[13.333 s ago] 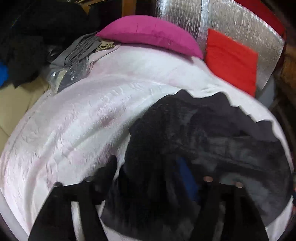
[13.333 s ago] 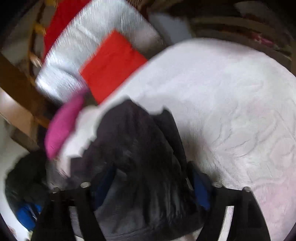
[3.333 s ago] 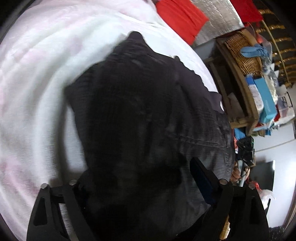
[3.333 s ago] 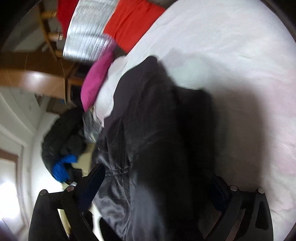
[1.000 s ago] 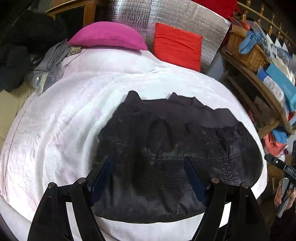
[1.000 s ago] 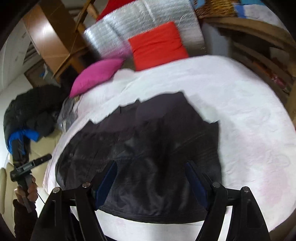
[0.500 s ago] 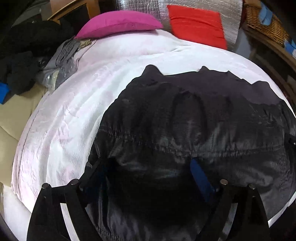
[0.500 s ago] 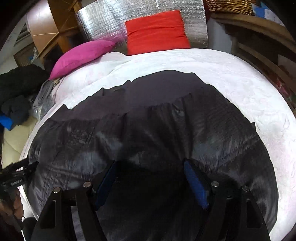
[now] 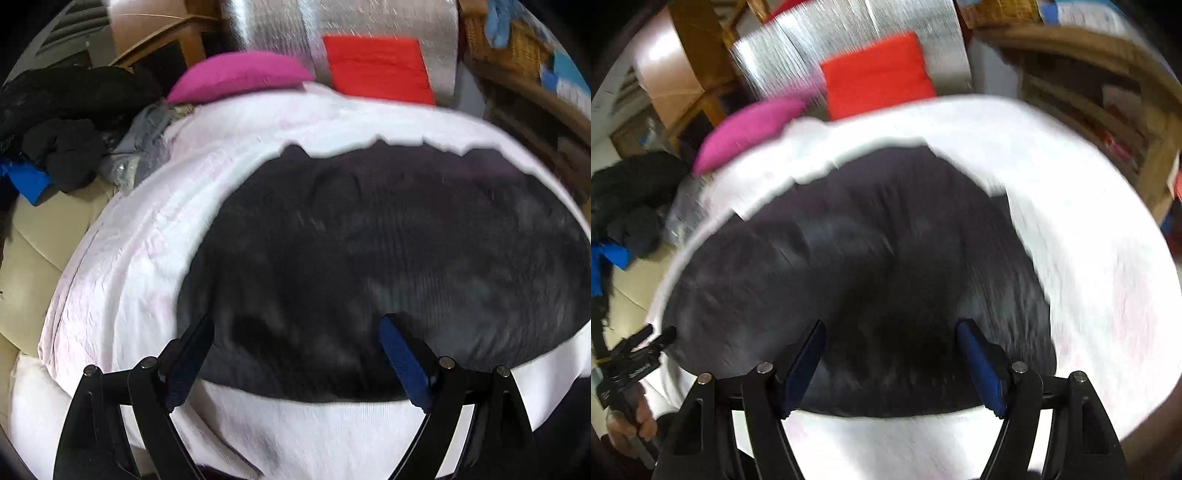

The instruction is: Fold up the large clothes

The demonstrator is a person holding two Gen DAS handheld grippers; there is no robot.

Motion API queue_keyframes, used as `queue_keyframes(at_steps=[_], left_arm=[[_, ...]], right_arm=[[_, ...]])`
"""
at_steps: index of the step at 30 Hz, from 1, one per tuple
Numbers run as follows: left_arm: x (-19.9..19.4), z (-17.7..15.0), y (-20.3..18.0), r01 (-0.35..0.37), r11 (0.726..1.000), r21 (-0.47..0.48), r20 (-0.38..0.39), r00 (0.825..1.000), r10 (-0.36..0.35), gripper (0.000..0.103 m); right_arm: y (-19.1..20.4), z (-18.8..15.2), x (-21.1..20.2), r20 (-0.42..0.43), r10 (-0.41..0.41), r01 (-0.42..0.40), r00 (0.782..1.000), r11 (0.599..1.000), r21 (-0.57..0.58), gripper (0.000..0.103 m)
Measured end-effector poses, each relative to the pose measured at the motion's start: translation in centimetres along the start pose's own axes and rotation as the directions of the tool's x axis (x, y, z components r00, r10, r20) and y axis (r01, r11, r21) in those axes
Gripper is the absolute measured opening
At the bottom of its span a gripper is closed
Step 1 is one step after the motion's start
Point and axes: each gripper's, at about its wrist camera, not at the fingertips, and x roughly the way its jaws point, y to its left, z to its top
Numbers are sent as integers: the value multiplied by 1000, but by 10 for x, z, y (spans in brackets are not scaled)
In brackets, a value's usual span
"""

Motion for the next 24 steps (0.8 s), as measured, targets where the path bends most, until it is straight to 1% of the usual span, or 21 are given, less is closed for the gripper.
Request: queue_keyframes(at_steps=[2, 4, 7, 9, 11, 14, 16, 18, 21, 24], left_arm=[[3, -6, -8, -40, 999, 31, -4, 999, 40, 92], [-7, -8, -14, -79, 995, 65, 22, 997, 77, 92], [-27, -8, -18, -103, 991, 86, 69, 993, 97, 92], [-40, -8, -20, -115, 990, 87, 109, 988, 105, 92], [-50, -9, -24, -115, 989, 88, 141, 985, 102, 92], [-59, -11, -30, -115, 989, 92, 171, 980, 98, 92], [-58, -11, -33, -111, 989, 94, 174, 980, 94, 92], [-53, -13, -35, -113, 989, 95, 165, 982, 97, 92], [-39, -16, -35, -121, 988, 99, 135, 985, 107, 92], [-25, -18, -34, -115, 989, 93, 102, 989, 105, 92]], right_arm=[[1, -3, 9, -14, -24, 24, 1000, 1000, -18, 77], [7, -2, 3, -8, -40, 40, 999, 999, -30, 77], [15, 1, -10, 8, 7, -7, 1000, 1000, -13, 77], [24, 1, -22, 43, 23, -22, 999, 999, -25, 77], [39, 0, -31, 65, 58, -55, 996, 997, -53, 77], [63, -4, -26, 46, 99, -94, 994, 991, -97, 77], [75, -9, -19, 31, 104, -99, 994, 987, -127, 77], [87, -16, -4, 4, 88, -87, 996, 985, -152, 77], [88, -23, 25, -48, 51, -58, 998, 988, -143, 77], [90, -26, 31, -48, 42, -48, 998, 988, -145, 77]])
